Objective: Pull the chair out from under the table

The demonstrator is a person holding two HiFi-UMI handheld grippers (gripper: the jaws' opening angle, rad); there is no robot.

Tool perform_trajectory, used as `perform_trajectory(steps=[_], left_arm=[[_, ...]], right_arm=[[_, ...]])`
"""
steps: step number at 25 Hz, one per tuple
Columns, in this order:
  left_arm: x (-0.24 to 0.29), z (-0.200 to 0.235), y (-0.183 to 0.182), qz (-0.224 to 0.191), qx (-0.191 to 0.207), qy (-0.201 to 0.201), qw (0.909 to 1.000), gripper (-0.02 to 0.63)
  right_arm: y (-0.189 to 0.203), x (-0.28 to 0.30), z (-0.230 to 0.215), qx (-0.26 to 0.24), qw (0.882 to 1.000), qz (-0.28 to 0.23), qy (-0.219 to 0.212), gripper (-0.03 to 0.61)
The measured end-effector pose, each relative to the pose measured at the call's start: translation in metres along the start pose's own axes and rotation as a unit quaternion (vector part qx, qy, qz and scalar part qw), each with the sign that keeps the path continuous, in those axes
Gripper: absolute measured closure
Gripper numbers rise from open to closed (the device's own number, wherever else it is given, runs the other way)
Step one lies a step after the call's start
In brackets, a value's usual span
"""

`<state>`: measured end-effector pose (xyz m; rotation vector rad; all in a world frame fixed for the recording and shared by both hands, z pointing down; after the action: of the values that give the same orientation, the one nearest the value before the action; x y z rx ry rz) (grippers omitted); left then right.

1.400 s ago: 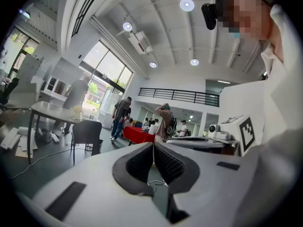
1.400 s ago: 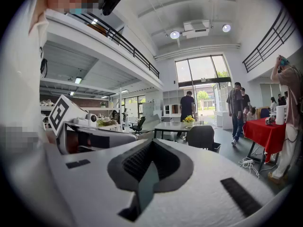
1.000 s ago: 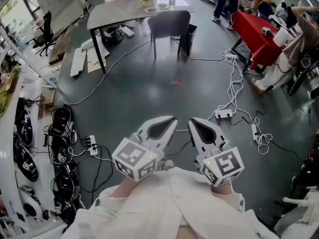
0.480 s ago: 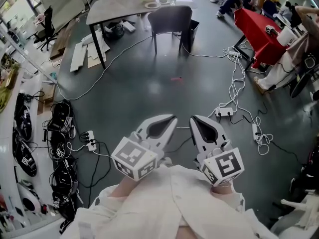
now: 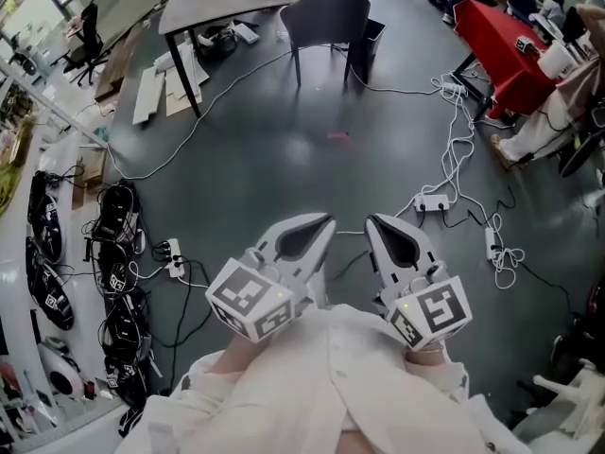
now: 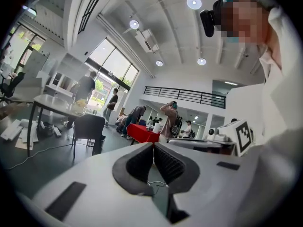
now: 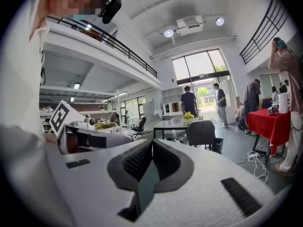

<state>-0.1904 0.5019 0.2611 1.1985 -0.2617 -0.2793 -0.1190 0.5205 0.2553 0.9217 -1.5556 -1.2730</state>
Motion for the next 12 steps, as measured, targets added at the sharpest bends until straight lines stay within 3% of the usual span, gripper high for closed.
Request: perform_trajectory(steps=[5, 12], left_arm=[[0.028, 0.038, -0.003, 0.009, 0.009, 0.019, 0.9997, 0.597], [0.082, 0.140, -0.037, 0.016, 0.014, 0.047, 0.9987, 0.597]], right_arm=[[0.002, 0.047, -0.019, -0.008, 1.000, 0.009, -0.008, 0.575], [-0.016, 0.164, -0.064, 0.008, 1.000, 0.000, 0.003, 0.575]])
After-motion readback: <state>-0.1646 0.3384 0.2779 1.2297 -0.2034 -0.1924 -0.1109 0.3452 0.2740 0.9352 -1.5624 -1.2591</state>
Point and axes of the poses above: the fingertips, and each gripper's own axes: x forward along the fingers, z to its left, y out of its underside, the point moved 2 cm from there along -x, backward along the fingers, and after that the axes turned 7 degrees about y, right-handed, at the moved point
